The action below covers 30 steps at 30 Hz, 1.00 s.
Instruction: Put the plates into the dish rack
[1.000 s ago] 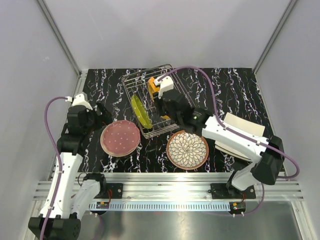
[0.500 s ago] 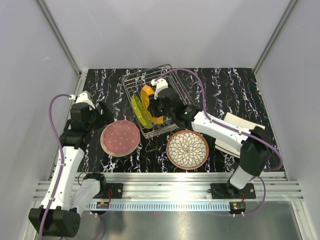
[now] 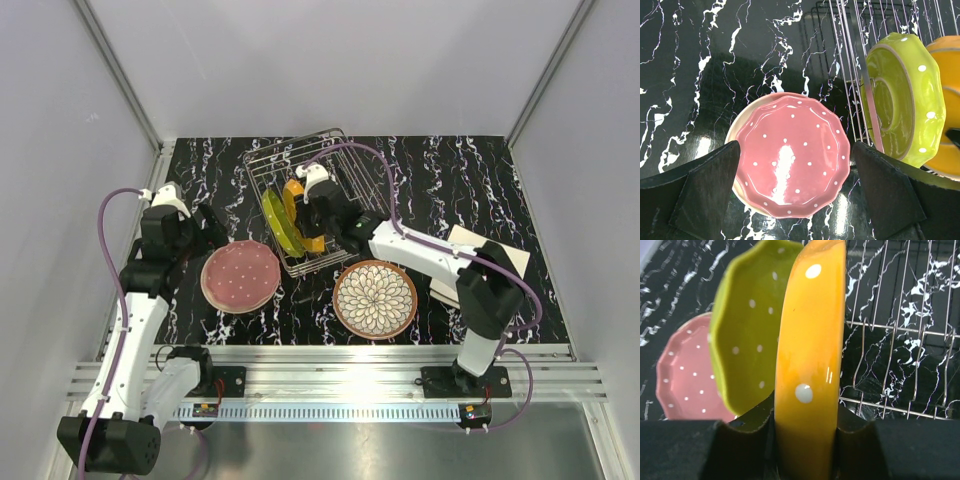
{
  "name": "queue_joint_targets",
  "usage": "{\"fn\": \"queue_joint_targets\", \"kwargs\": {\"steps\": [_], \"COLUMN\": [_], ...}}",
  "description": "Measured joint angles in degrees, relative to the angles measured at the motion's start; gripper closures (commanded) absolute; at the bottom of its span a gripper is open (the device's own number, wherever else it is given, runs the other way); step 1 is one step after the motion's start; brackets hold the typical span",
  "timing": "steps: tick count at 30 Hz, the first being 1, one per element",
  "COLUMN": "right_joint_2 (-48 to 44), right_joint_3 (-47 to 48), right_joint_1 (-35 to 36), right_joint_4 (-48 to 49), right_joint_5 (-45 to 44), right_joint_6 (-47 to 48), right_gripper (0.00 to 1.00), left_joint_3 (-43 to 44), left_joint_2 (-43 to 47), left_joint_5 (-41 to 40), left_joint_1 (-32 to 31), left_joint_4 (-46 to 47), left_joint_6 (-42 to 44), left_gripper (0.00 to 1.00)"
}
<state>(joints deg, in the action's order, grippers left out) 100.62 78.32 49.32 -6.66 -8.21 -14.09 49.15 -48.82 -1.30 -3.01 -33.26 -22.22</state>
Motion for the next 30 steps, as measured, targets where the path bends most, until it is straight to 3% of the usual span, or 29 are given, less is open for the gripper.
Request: {"fn": "queue_joint_targets", "kwargs": {"steps": [4,7,11,30], "right_joint_2": [2.75,3.69,3.69,0.83], "right_joint_3": [0.52,0.81,1.97,2.89], "right_joint_1": [-0.04,-0.24,-0.22,-0.15], "right_joint_4": [-0.04,0.13,2.69,3.56], "right_joint_5": [-0.17,-0.17,0.90,2.21], "right_joint_6": [0.46,0.48,0.11,-0.28], "right_gripper": [0.83,0.59,0.44,0.36], "left_joint_3": [0.00,0.00,0.00,0.00], "left_joint_2": [0.00,0.00,0.00,-0.07], "left_joint_5": [0.02,0.02,0.02,1.22], "left_joint_1": [0.00,0.00,0.00,0.09], "left_joint_4": [0.00,0.00,0.00,0.02], "left_joint_6": [0.00,0.00,0.00,0.00], "left_gripper": [0.01,0.01,0.01,0.01]}}
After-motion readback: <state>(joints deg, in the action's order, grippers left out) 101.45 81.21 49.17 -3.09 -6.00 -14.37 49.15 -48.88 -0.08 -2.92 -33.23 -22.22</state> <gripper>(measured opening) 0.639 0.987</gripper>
